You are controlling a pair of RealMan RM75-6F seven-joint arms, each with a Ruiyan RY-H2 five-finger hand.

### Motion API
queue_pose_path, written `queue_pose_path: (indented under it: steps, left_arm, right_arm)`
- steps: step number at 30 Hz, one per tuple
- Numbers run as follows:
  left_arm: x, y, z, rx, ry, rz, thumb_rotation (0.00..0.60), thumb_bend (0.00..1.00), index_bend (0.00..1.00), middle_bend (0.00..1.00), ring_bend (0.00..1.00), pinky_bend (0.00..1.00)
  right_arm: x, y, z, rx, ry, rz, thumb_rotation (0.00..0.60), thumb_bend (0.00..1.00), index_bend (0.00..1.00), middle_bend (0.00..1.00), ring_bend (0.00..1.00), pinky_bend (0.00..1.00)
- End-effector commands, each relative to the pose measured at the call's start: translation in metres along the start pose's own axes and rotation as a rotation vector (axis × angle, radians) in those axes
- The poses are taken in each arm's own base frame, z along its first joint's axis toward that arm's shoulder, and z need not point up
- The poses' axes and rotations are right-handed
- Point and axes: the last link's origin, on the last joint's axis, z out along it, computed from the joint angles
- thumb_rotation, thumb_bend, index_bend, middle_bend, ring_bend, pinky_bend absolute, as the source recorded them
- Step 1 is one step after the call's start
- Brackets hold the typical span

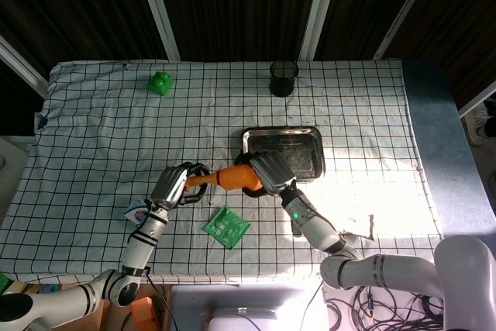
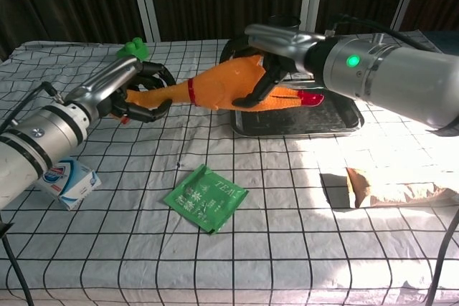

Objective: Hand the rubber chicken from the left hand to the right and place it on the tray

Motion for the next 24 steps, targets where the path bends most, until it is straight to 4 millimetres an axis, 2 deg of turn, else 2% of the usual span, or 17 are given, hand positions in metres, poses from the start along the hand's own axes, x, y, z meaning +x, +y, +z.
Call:
queue_pose_path:
  steps: [1, 2, 4, 6, 9, 16, 20, 22, 24]
  left_arm:
    - [0.006, -0.009, -0.002, -0.004, -0.006, 0.016, 0.600, 0.55, 0.06, 0.22, 0.12, 0.37]
    - [0.010, -0.012, -0.002, -0.008, 0.004, 0.020, 0.600, 0.51, 0.00, 0.08, 0.04, 0.33]
    - [0.018, -0.015, -0.003, -0.020, 0.032, 0.030, 0.600, 0.47, 0.00, 0.00, 0.00, 0.26]
    - [0.027, -0.019, -0.004, -0.032, 0.050, 0.025, 0.600, 0.42, 0.00, 0.00, 0.00, 0.15]
    - [0.038, -0.023, -0.006, -0.037, 0.053, -0.003, 0.600, 0.39, 0.00, 0.00, 0.00, 0.06]
    - [0.067, -0.048, -0.017, 0.011, 0.110, 0.041, 0.600, 0.37, 0.00, 0.00, 0.00, 0.02]
    - [0.078, -0.065, -0.027, 0.063, 0.120, 0.045, 0.600, 0.37, 0.00, 0.00, 0.00, 0.01]
    - [0.079, -0.071, -0.030, 0.082, 0.117, 0.046, 0.600, 0.37, 0.00, 0.00, 0.00, 0.01]
    - [0.078, -0.076, -0.033, 0.101, 0.106, 0.040, 0.600, 0.38, 0.00, 0.00, 0.00, 0.01]
  right_arm:
    - [0.005, 0.008, -0.002, -0.014, 0.025, -0.010, 0.600, 0.34, 0.98, 0.82, 0.76, 0.89]
    - [0.007, 0.013, -0.004, -0.028, 0.028, -0.011, 0.600, 0.34, 0.98, 0.82, 0.76, 0.89]
    - [0.010, 0.020, -0.006, -0.046, 0.029, -0.019, 0.600, 0.34, 0.98, 0.82, 0.76, 0.89]
    - [0.014, 0.031, -0.009, -0.069, 0.039, -0.038, 0.600, 0.34, 0.98, 0.82, 0.76, 0.89]
    - [0.017, 0.046, -0.011, -0.103, 0.047, -0.037, 0.600, 0.34, 0.98, 0.82, 0.76, 0.89]
    - [0.026, 0.088, -0.015, -0.181, 0.114, -0.078, 0.600, 0.34, 0.98, 0.82, 0.76, 0.89]
    - [0.020, 0.110, -0.012, -0.225, 0.161, -0.123, 0.600, 0.34, 0.97, 0.82, 0.76, 0.89]
    - [0.013, 0.117, -0.010, -0.236, 0.174, -0.142, 0.600, 0.34, 0.92, 0.82, 0.74, 0.86]
    - [0.000, 0.122, -0.007, -0.241, 0.164, -0.134, 0.600, 0.34, 0.81, 0.79, 0.67, 0.80]
